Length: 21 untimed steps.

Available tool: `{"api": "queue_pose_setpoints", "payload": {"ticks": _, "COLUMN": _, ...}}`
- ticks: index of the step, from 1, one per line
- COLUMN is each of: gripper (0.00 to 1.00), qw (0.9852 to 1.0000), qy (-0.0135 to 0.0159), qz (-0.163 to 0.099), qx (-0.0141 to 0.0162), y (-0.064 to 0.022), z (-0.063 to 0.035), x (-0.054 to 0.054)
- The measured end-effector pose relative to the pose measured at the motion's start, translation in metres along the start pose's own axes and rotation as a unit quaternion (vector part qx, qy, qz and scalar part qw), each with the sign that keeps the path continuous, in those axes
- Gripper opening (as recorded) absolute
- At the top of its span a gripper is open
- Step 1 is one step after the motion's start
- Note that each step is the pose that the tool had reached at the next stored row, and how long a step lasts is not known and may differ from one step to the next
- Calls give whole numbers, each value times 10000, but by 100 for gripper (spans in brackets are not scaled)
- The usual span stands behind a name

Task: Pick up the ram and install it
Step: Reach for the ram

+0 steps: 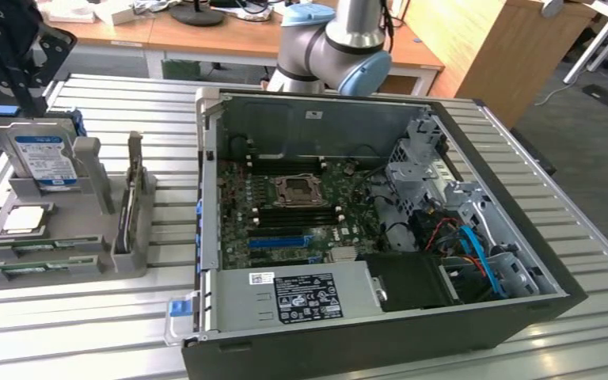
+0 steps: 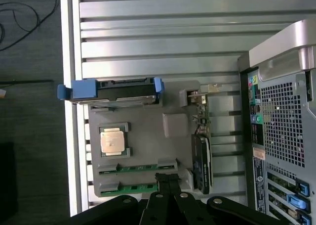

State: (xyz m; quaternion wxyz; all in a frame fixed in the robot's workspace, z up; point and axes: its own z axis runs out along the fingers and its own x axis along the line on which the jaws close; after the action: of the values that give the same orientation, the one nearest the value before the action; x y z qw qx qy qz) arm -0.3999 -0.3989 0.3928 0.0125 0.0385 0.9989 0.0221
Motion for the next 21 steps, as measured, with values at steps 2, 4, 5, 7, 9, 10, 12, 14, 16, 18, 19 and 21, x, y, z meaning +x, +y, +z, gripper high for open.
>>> {"api": "queue_pose_setpoints", "payload": {"ticks": 2, "gripper": 11, "qw": 10000, "qy": 0, "qz": 0, "qx": 0, "y": -3, "z": -1, "x": 39}}
{"api": "queue_pose_setpoints", "payload": {"ticks": 4, "gripper": 11, "qw": 10000, "qy": 0, "qz": 1, "qx": 0, "y": -6, "z": -2, "x": 76}}
{"api": "queue_pose_setpoints", "payload": {"ticks": 5, "gripper": 11, "qw": 10000, "qy": 0, "qz": 1, "qx": 0, "y": -7, "z": -2, "x": 95}}
{"api": "queue_pose_setpoints", "payload": {"ticks": 7, "gripper": 11, "qw": 10000, "qy": 0, "qz": 1, "qx": 0, "y": -9, "z": -3, "x": 124}}
{"api": "queue_pose_setpoints", "payload": {"ticks": 9, "gripper": 11, "qw": 10000, "qy": -1, "qz": 1, "qx": 0, "y": -10, "z": -3, "x": 125}}
{"api": "queue_pose_setpoints", "payload": {"ticks": 10, "gripper": 11, "qw": 10000, "qy": 0, "qz": 1, "qx": 0, "y": -10, "z": -3, "x": 125}}
{"api": "queue_pose_setpoints", "payload": {"ticks": 12, "gripper": 11, "qw": 10000, "qy": 0, "qz": 1, "qx": 0, "y": -10, "z": -3, "x": 126}}
{"api": "queue_pose_setpoints", "payload": {"ticks": 14, "gripper": 11, "qw": 10000, "qy": 0, "qz": 1, "qx": 0, "y": -10, "z": -4, "x": 126}}
{"api": "queue_pose_setpoints", "payload": {"ticks": 16, "gripper": 11, "qw": 10000, "qy": 0, "qz": 1, "qx": 0, "y": -10, "z": -3, "x": 126}}
{"api": "queue_pose_setpoints", "payload": {"ticks": 18, "gripper": 11, "qw": 10000, "qy": 0, "qz": 1, "qx": 0, "y": -10, "z": -3, "x": 126}}
{"api": "queue_pose_setpoints", "payload": {"ticks": 19, "gripper": 11, "qw": 10000, "qy": 0, "qz": 2, "qx": 0, "y": -13, "z": -3, "x": 127}}
{"api": "queue_pose_setpoints", "payload": {"ticks": 21, "gripper": 11, "qw": 10000, "qy": 0, "qz": 1, "qx": 0, "y": -26, "z": -4, "x": 125}}
